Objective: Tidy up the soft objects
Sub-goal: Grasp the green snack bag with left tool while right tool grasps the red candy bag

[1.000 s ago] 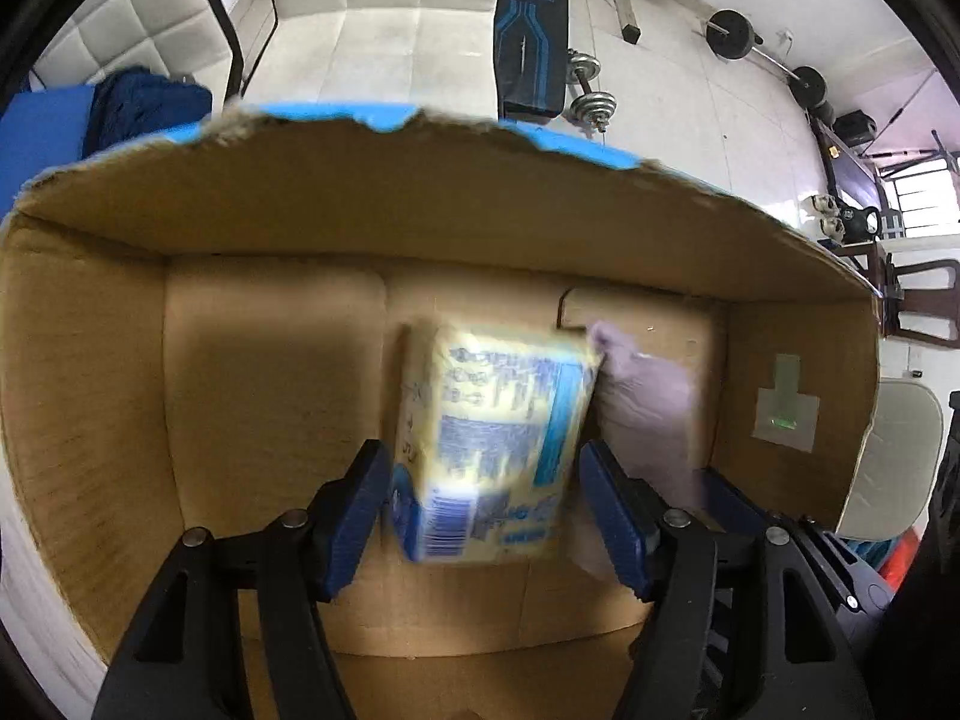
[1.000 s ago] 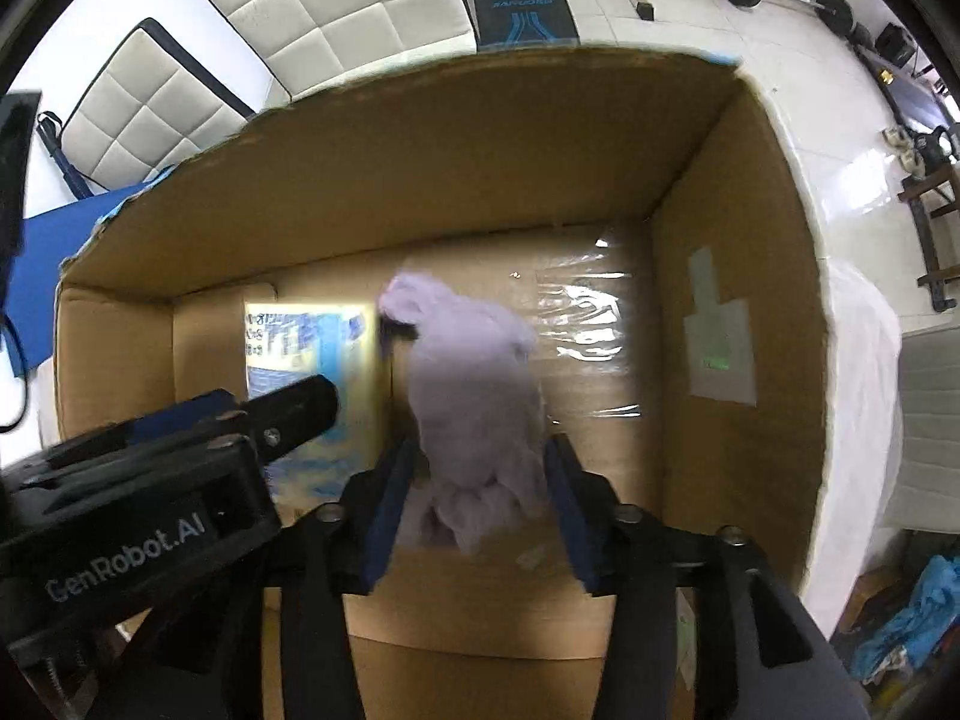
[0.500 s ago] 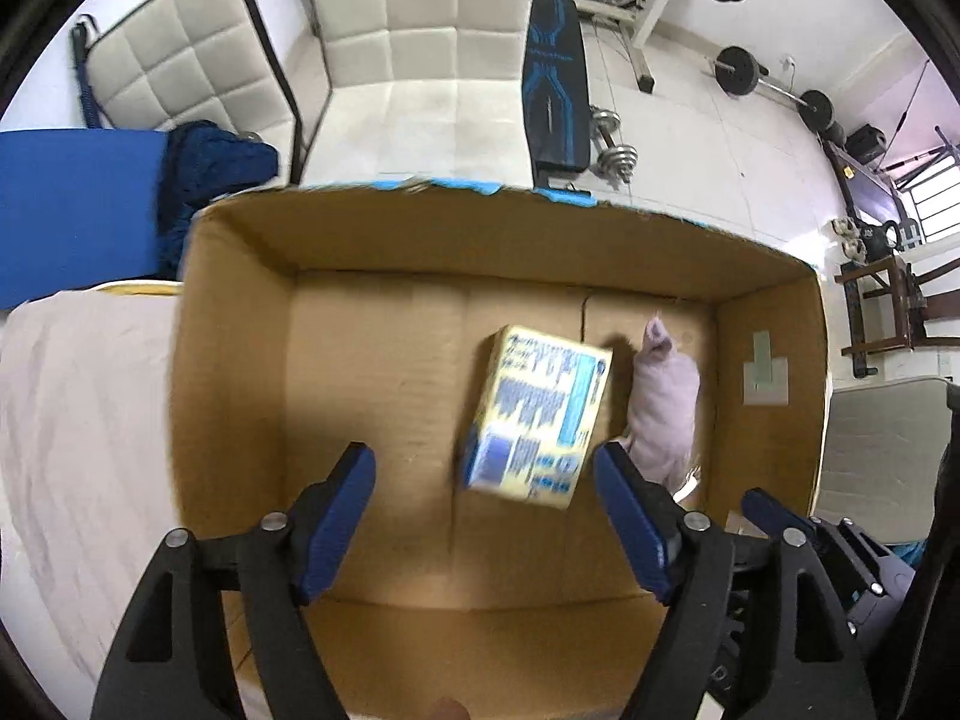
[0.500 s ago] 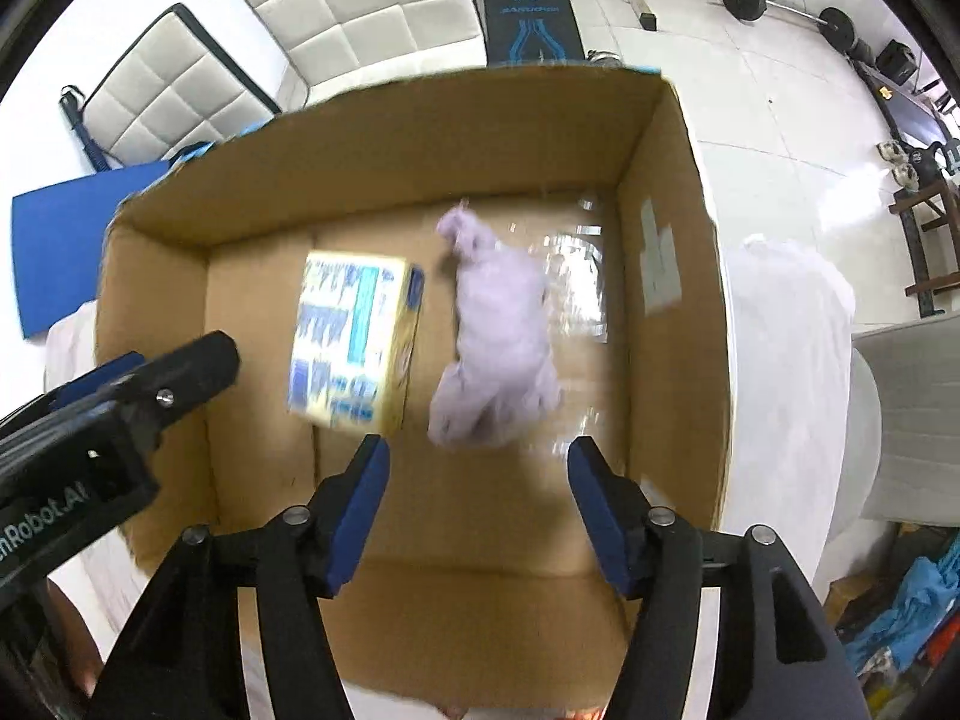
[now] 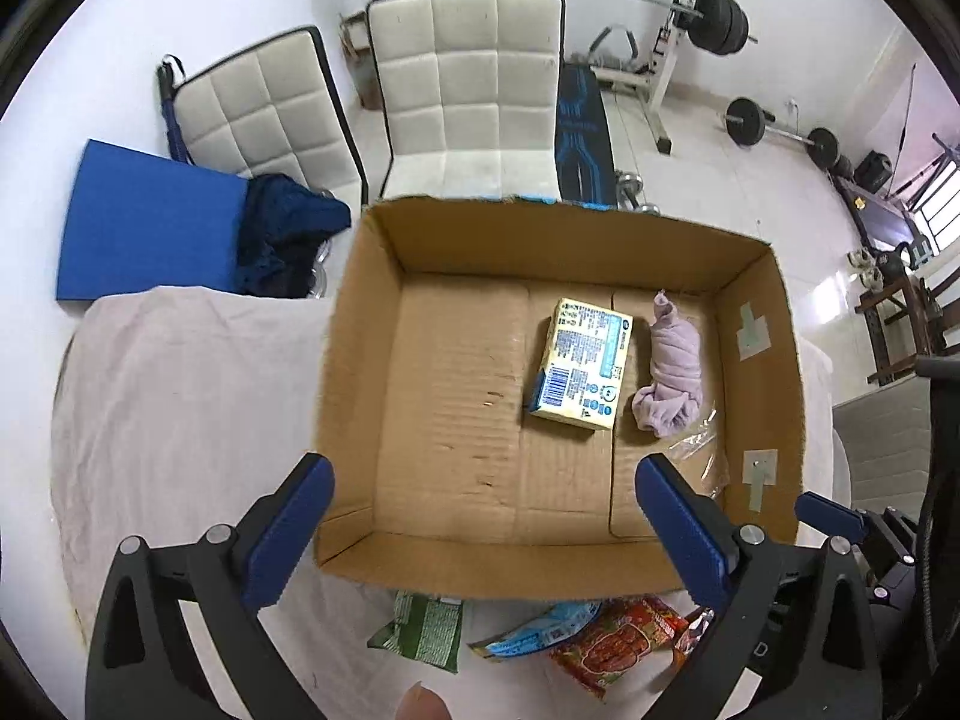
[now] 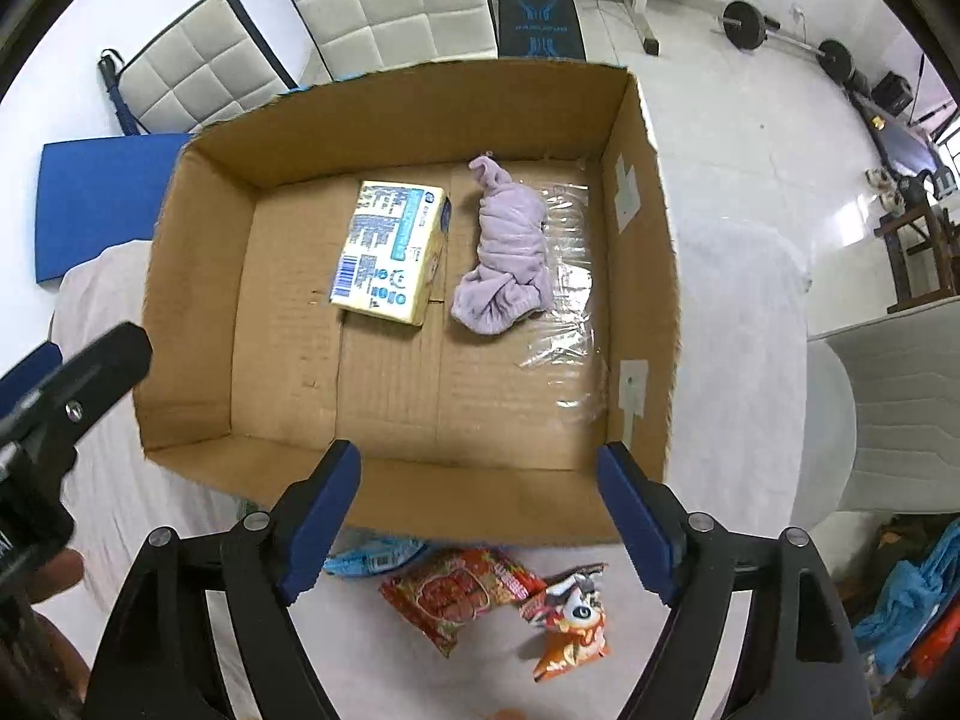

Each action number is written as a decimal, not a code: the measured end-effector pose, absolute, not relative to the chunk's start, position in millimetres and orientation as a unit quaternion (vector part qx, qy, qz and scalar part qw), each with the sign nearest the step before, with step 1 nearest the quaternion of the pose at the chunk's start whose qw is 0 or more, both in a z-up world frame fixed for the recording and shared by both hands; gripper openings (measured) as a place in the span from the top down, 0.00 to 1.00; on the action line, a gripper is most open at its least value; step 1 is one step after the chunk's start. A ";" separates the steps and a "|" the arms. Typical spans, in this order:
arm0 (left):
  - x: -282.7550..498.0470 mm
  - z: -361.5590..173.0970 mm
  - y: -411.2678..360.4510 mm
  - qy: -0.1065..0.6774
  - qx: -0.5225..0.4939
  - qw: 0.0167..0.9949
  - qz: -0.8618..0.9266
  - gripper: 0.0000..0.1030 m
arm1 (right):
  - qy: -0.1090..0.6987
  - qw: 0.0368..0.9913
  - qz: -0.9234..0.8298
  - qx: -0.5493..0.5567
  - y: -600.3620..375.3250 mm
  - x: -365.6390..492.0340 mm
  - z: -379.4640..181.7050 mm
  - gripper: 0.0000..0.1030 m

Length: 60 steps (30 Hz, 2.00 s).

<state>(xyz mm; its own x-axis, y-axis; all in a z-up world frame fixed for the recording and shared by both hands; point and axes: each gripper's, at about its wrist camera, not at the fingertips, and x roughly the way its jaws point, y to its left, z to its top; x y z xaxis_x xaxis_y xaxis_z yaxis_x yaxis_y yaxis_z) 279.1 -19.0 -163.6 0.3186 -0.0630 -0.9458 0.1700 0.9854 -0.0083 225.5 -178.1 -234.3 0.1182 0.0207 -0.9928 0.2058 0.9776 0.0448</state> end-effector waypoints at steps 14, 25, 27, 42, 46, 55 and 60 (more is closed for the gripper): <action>226.2 -112.5 -9.3 0.529 0.053 0.843 -0.077 0.00 | 0.608 0.788 -0.051 0.086 -159.5 170.3 -159.6 0.00; 193.5 -105.6 14.1 0.525 0.043 0.848 -0.062 0.00 | 0.634 0.759 -0.042 0.142 -161.7 134.5 -179.0 0.00; 187.4 -120.3 18.6 0.536 0.052 0.841 -0.047 0.00 | 0.661 0.726 -0.042 0.184 -164.2 128.5 -214.7 0.00; 180.0 -313.7 53.7 0.687 0.056 0.724 0.003 0.00 | 0.721 0.595 -0.133 0.330 -176.2 104.6 -388.7 0.03; 192.4 -343.1 44.5 0.705 0.066 0.706 -0.009 0.01 | 0.723 0.586 -0.140 0.337 -174.9 105.8 -399.3 0.06; 202.3 -380.6 21.0 0.725 0.091 0.682 -0.040 0.16 | 0.728 0.592 -0.132 0.320 -157.6 118.1 -399.8 0.32; 202.5 -392.1 13.5 0.732 0.078 0.675 -0.054 0.45 | 0.727 0.589 -0.125 0.330 -159.0 120.5 -400.9 0.33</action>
